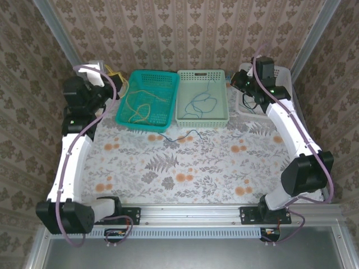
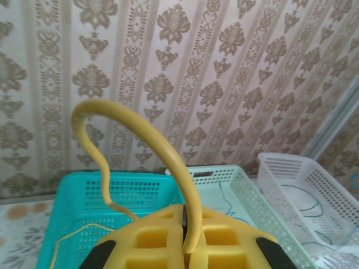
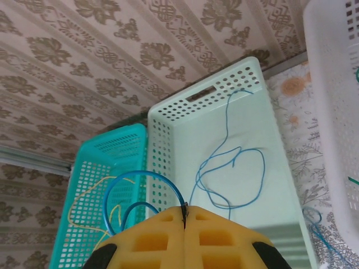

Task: Untangle the cables

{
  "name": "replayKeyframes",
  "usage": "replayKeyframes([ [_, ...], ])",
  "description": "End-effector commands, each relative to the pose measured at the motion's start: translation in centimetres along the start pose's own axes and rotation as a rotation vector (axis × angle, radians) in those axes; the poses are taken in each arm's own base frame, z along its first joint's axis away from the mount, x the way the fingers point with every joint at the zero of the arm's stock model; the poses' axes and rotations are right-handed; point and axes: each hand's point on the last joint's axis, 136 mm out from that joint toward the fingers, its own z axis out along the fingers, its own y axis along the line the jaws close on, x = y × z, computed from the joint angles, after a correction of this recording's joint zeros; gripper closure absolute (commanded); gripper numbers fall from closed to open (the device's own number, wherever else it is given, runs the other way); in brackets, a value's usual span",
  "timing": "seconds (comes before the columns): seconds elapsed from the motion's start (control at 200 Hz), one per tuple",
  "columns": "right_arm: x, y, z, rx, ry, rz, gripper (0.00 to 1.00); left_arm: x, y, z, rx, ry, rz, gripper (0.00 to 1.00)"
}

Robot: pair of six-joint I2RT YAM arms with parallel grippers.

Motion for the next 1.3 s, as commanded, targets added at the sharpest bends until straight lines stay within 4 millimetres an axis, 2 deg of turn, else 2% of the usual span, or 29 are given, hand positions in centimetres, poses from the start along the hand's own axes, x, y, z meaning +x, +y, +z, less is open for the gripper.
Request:
replayKeyframes([
  [0.0, -0.9, 2.3, -2.2, -0.082, -0.028, -0.017, 1.0, -1.7, -1.3, 1.3, 0.127, -0.04, -0.015, 1.0],
  [0.085, -0.9, 3.0, -2.6, -0.106, -0.025, -0.024, 1.0, -0.8, -0.1, 3.4, 0.155, -0.029, -0.073, 1.0],
  [0.155, -0.8, 3.6, -3.0, -0.12, -0.02, -0.038, 1.0, 0.1, -0.1, 5.0, 0.226, 0.007, -0.135, 1.0],
  [0.235, -0.8, 4.4, -3.5, -0.139, -0.019, -0.059, 1.0, 0.8, 0.8, 6.5, 0.23, 0.004, -0.169, 1.0],
  [0.31, -0.5, 5.4, -3.8, -0.17, -0.009, -0.077, 1.0, 1.3, 1.7, 7.6, 0.221, 0.003, -0.196, 1.0],
  [0.45, 0.1, 7.1, -4.3, -0.202, 0.006, -0.122, 1.0, 2.5, 2.1, 9.4, 0.239, 0.018, -0.251, 1.0],
  [0.69, 0.8, 10.2, -4.7, -0.303, 0.036, -0.189, 1.0, 5.8, 3.1, 12.5, 0.225, 0.069, -0.34, 1.0],
  [0.81, 0.9, 12.5, -5.7, -0.408, 0.041, -0.222, 1.0, 7.6, 3.5, 13.4, 0.197, 0.113, -0.378, 0.98],
  [0.87, 0.6, 13.2, -6.4, -0.436, 0.024, -0.236, 1.0, 8.6, 3.4, 13.5, 0.185, 0.14, -0.374, 0.91],
  [0.925, 0.2, 13.8, -6.9, -0.461, 0.007, -0.24, 1.0, 9.5, 4.1, 13.6, 0.118, 0.166, -0.366, 0.82],
  [1.1, -1.1, 15.8, -8.2, -0.538, -0.031, -0.246, 1.0, 11.9, 5.3, 13.4, 0.015, 0.249, -0.32, 0.7],
  [1.17, -1.5, 16.5, -8.6, -0.568, -0.048, -0.24, 1.0, 12.5, 5.5, 13.0, -0.018, 0.266, -0.31, 0.49],
  [1.295, -2.5, 17.4, -9.5, -0.607, -0.087, -0.228, 1.0, 12.8, 5.1, 12.4, -0.083, 0.3, -0.242, 0.3],
])
